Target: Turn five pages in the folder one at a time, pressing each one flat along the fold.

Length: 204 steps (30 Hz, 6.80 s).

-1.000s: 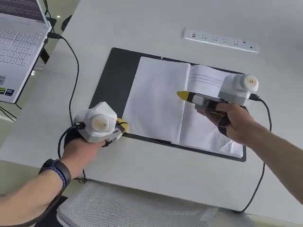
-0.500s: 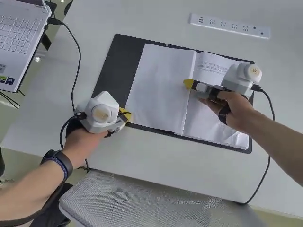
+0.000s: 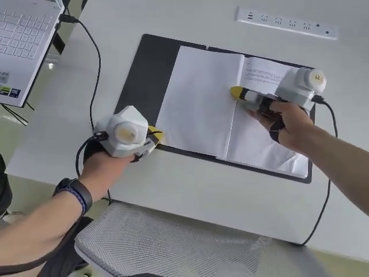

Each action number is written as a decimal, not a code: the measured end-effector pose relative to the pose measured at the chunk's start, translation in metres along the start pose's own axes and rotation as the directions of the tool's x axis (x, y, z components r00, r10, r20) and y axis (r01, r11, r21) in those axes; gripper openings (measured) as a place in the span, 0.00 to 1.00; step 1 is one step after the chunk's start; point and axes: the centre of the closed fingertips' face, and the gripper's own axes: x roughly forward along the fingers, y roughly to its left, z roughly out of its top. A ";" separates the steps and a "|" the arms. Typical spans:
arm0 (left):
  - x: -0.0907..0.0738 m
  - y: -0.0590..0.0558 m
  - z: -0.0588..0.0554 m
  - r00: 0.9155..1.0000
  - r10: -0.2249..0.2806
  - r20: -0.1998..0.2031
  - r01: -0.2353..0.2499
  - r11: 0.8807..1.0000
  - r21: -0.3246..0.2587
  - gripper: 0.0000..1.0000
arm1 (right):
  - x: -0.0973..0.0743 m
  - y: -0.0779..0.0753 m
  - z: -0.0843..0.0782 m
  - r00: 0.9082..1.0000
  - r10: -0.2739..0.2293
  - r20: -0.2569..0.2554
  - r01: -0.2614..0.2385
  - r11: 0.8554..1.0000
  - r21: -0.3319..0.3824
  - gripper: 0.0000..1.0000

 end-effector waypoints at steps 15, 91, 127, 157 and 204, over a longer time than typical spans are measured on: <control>0.001 0.001 0.000 1.000 0.002 -0.004 -0.002 1.000 0.000 0.00 | 0.026 -0.033 0.045 0.988 -0.016 0.154 -0.011 0.985 0.172 0.00; 0.000 0.000 0.000 1.000 0.010 0.017 -0.009 0.999 -0.035 0.00 | -0.031 0.030 -0.067 0.987 0.162 0.019 -0.163 0.984 0.072 0.00; 0.005 0.003 -0.004 1.000 0.013 0.008 -0.013 0.998 -0.060 0.00 | -0.064 0.043 -0.137 0.986 0.141 -0.086 -0.135 0.988 0.070 0.00; 0.005 -0.001 -0.003 0.999 -0.021 -0.045 0.014 0.988 -0.157 0.15 | -0.085 0.046 -0.120 0.996 0.087 -0.021 -0.086 0.995 0.045 0.07; -0.098 -0.050 0.065 0.993 -0.022 0.118 0.016 0.999 0.050 0.58 | -0.272 0.017 -0.071 0.975 -0.192 0.111 0.221 0.874 -0.434 0.52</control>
